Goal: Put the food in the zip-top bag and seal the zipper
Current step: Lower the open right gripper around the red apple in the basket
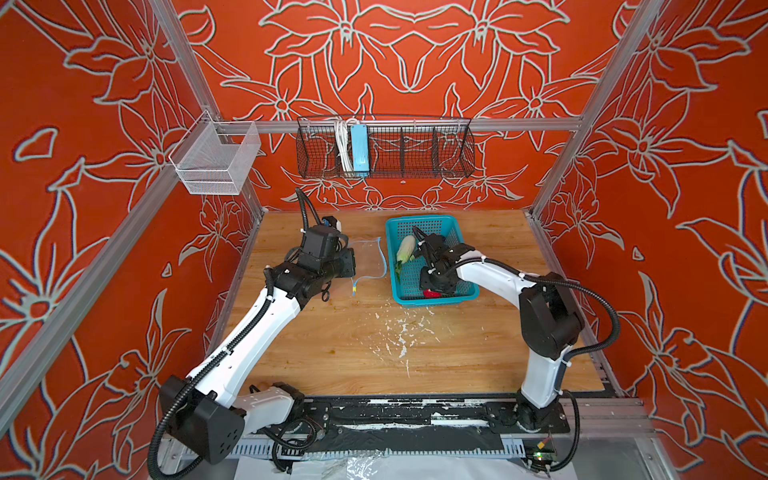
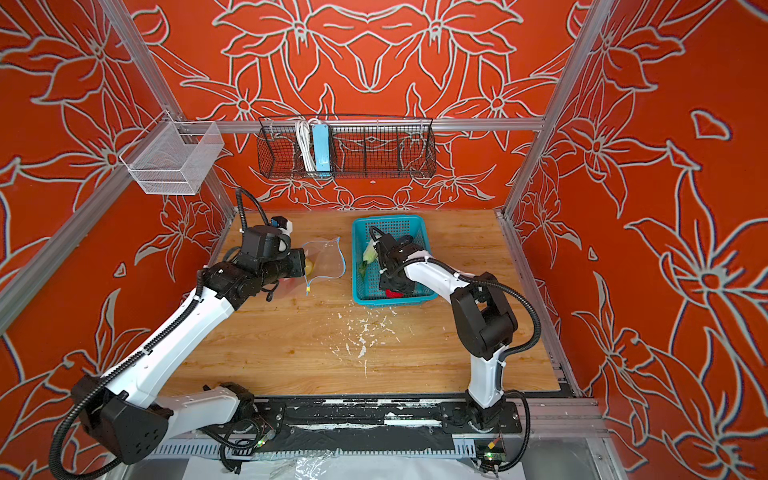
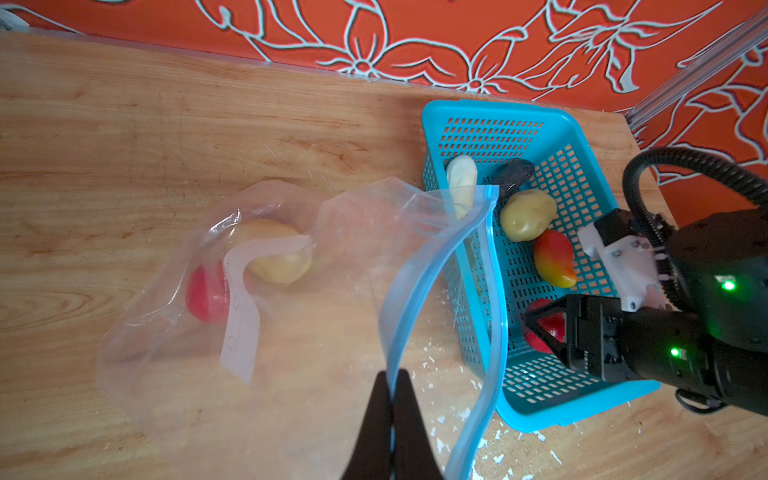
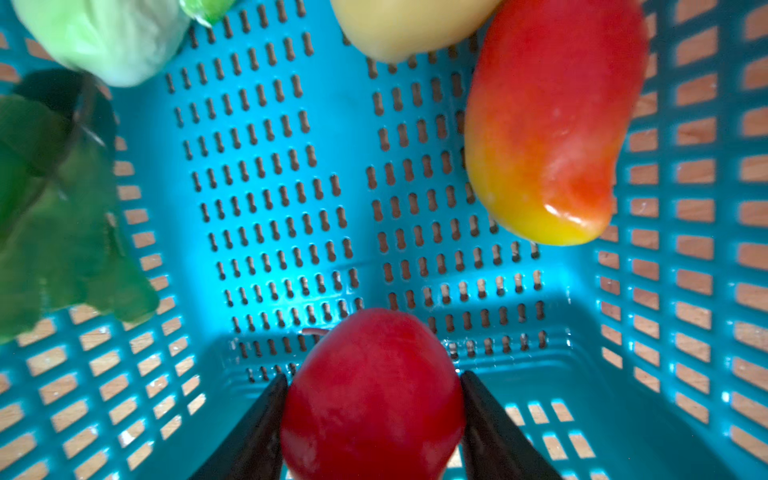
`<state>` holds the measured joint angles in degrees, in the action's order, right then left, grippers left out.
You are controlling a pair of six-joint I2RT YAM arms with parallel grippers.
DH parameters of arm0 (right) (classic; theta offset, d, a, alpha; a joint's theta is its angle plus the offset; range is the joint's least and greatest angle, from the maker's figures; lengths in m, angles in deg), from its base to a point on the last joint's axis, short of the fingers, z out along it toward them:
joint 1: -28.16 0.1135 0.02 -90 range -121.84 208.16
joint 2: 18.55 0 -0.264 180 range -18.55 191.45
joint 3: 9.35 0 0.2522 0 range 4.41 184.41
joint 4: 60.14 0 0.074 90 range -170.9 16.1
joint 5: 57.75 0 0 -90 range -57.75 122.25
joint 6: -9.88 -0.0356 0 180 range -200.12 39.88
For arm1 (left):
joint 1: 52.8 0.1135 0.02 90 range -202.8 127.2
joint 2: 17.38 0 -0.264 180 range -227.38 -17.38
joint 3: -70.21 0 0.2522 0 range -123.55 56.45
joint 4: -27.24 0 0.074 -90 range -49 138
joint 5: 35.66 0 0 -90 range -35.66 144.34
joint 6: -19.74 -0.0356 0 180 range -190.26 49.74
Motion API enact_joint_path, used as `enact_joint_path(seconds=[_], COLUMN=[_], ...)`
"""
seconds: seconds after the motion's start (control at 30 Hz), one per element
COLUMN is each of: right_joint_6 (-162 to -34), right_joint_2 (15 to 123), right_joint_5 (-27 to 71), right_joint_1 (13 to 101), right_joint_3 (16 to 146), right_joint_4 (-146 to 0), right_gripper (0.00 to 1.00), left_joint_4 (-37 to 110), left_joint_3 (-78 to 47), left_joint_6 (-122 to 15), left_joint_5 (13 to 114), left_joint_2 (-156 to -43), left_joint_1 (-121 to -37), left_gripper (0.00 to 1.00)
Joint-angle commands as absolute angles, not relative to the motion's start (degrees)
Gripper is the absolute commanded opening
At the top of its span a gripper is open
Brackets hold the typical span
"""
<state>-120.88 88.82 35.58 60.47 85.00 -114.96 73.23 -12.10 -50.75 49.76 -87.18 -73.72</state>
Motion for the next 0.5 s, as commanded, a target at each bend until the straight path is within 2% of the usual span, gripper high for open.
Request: enact_joint_path(seconds=[0.0,0.47], right_joint_6=[-121.96,-121.96], right_joint_2=[87.42,86.39], right_joint_5=[34.84,34.54], right_joint_1=[60.24,60.24], right_joint_3=[83.52,82.84], right_joint_4=[-115.08,-114.42], right_gripper=[0.47,0.46], left_joint_4=[73.08,73.08], left_joint_3=[-11.75,-11.75], left_joint_6=[-50.69,-50.66], left_joint_5=[49.68,49.68], left_joint_2=[-86.34,-86.12], left_joint_1=[-73.28,-73.28], left_gripper=[0.00,0.00])
